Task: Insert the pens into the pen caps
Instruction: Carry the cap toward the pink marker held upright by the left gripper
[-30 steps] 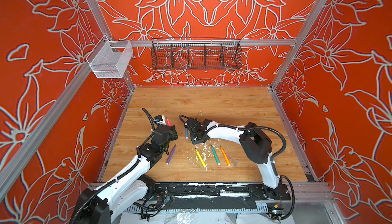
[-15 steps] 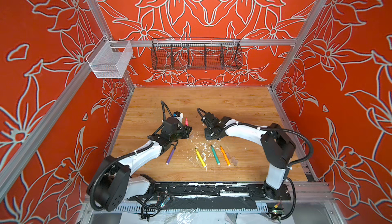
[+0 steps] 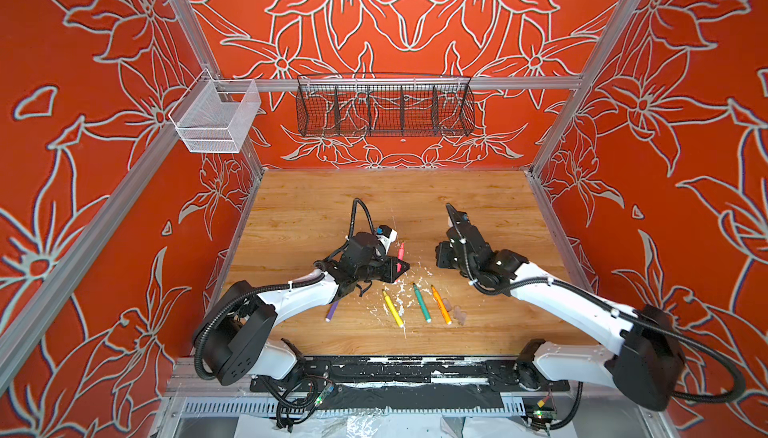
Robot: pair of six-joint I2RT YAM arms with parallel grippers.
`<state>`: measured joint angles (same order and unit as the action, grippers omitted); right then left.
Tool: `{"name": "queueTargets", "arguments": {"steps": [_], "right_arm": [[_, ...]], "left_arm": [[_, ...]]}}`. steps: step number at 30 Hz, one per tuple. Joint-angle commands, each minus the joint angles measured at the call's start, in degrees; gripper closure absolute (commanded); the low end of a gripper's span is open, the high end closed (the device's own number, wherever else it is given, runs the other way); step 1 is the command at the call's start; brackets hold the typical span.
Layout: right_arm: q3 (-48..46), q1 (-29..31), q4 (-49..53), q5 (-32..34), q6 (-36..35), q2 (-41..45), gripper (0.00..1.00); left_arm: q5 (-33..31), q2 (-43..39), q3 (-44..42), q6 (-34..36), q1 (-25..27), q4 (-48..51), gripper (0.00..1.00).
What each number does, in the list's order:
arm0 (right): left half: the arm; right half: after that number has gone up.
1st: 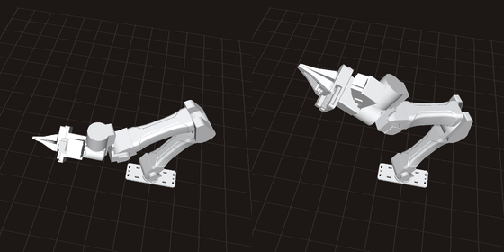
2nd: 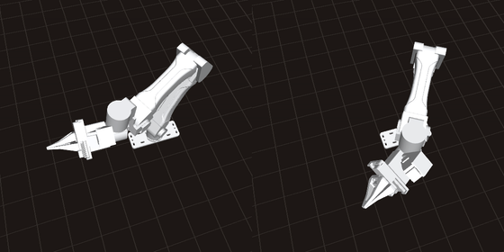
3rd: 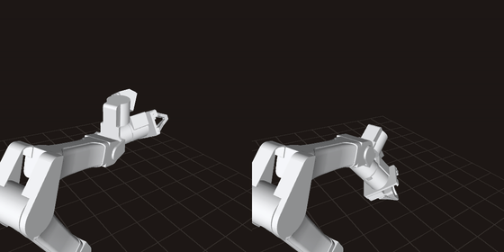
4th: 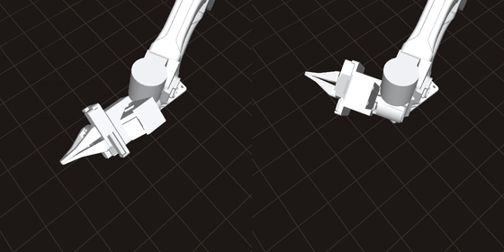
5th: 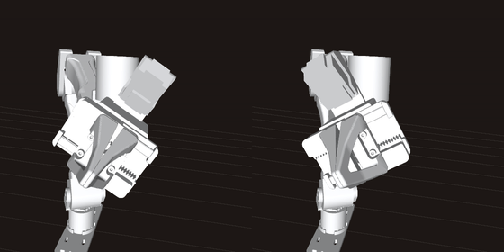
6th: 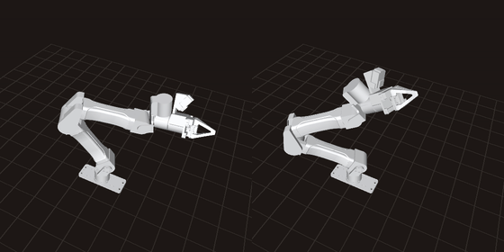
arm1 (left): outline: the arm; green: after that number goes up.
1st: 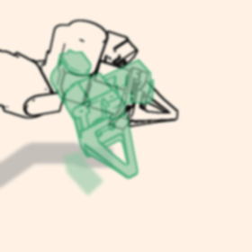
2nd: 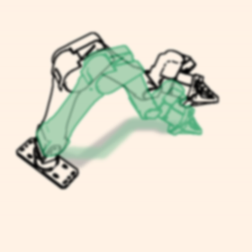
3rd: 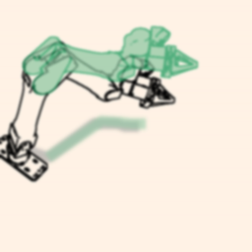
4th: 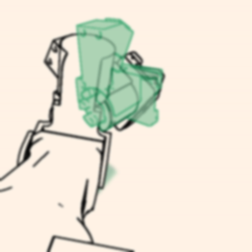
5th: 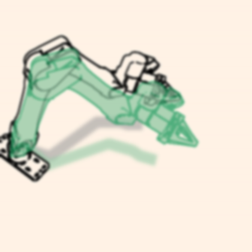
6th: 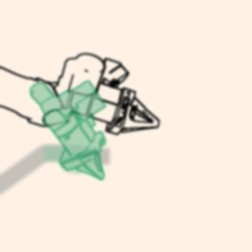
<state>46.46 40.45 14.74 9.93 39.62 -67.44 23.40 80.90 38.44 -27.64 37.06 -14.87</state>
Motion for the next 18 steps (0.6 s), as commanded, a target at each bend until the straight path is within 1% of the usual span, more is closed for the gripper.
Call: {"name": "queueTargets", "arguments": {"steps": [1, 6, 8, 10, 14, 18], "right_arm": [[-3.97, 0.06, -8.75, 0.57, -0.15, 5.44, 0.92], [-7.82, 0.07, -14.43, -1.54, -0.52, 9.93, 0.92], [-8.77, 0.06, -16.59, -3.01, -0.37, 10.14, 0.93], [-9.34, 0.00, -18.74, -4.52, -0.32, 10.05, 0.97], [-11.44, 0.07, -23.15, -6.94, 2.04, 10.61, 0.98], [-12.59, 0.04, -24.83, -7.74, 3.27, 11.37, 0.98]], "left_arm": [[1.68, -2.19, 0.33, 3.12, 1.92, -3.46, 1.00], [4.20, -3.19, -1.33, 3.02, 3.06, -7.34, 1.00], [5.43, -3.27, -1.50, 3.14, 3.19, -8.09, 1.00], [6.18, -3.14, -1.78, 3.22, 3.45, -9.00, 1.00], [7.71, -1.66, -1.52, 2.39, 3.81, -10.29, 1.00], [10.22, 0.87, -1.35, 0.05, 3.87, -13.17, 1.00]]}}
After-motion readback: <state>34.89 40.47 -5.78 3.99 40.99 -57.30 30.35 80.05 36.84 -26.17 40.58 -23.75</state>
